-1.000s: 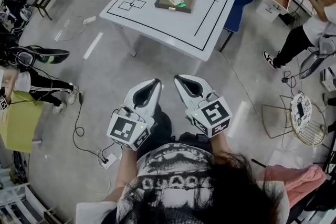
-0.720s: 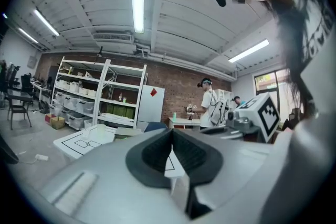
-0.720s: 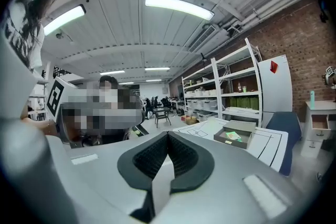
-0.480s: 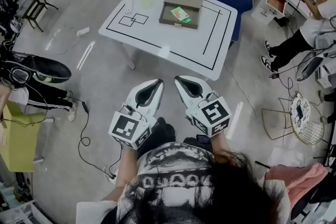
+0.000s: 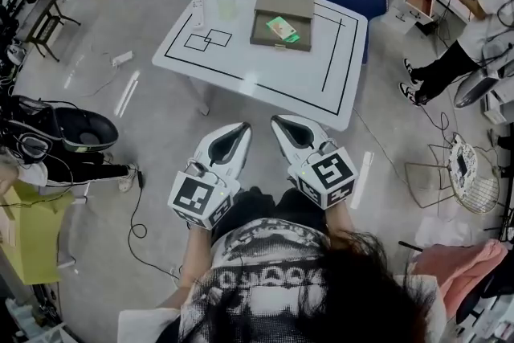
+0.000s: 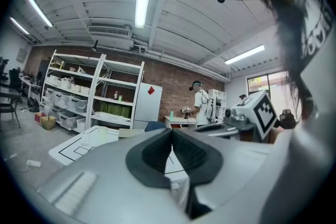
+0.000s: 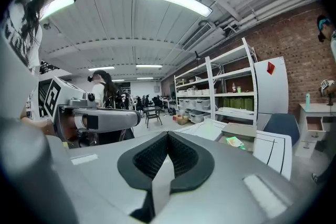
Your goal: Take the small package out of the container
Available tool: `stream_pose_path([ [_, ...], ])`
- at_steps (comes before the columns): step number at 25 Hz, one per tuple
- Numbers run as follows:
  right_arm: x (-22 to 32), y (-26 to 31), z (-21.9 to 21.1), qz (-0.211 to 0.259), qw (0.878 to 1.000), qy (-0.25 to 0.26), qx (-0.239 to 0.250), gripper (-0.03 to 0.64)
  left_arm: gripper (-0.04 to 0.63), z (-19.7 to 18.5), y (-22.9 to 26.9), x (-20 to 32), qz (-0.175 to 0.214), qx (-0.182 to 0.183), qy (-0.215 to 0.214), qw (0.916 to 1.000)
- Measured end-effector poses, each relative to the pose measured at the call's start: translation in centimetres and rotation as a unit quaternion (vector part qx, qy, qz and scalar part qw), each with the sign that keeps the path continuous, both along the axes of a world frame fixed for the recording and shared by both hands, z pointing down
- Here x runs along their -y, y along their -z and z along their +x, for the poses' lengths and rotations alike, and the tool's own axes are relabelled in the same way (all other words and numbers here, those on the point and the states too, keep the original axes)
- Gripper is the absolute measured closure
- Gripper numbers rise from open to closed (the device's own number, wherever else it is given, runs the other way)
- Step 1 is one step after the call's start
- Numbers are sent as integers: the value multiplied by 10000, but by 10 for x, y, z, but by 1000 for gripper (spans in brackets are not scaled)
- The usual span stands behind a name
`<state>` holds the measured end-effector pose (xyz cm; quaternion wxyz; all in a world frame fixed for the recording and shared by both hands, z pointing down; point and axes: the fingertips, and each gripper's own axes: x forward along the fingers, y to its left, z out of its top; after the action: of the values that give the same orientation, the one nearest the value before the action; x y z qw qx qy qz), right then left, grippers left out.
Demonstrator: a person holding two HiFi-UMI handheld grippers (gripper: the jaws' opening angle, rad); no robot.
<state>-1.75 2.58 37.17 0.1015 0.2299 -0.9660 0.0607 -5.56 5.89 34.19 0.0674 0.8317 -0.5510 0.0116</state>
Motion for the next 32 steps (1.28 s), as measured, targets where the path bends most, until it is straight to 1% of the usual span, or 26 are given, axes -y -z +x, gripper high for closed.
stream_pose_path([
  [6, 9, -8, -7, -68, 9998, -138, -141, 618, 595, -11, -7, 9, -64, -98, -108, 9999],
  [13, 24, -18, -16, -166, 9995, -144, -224, 618, 595, -16, -17, 21, -151, -185, -166, 9996],
  [18, 47, -19, -27, -180, 9996, -96, -175, 618, 595, -29, -19, 40, -175, -162, -52, 9997],
  [22, 80, -22, -34, -174, 9997, -97, -146, 618, 595, -38, -24, 68, -203, -122, 0, 9997],
  [27, 132, -25, -41, -216, 9996, -152, -108, 618, 595, -52, -28, 119, -303, -30, 17, 9995],
  [32, 186, -29, -46, -228, 9995, -161, -162, 618, 595, -59, -27, 170, -293, 5, 12, 9996],
])
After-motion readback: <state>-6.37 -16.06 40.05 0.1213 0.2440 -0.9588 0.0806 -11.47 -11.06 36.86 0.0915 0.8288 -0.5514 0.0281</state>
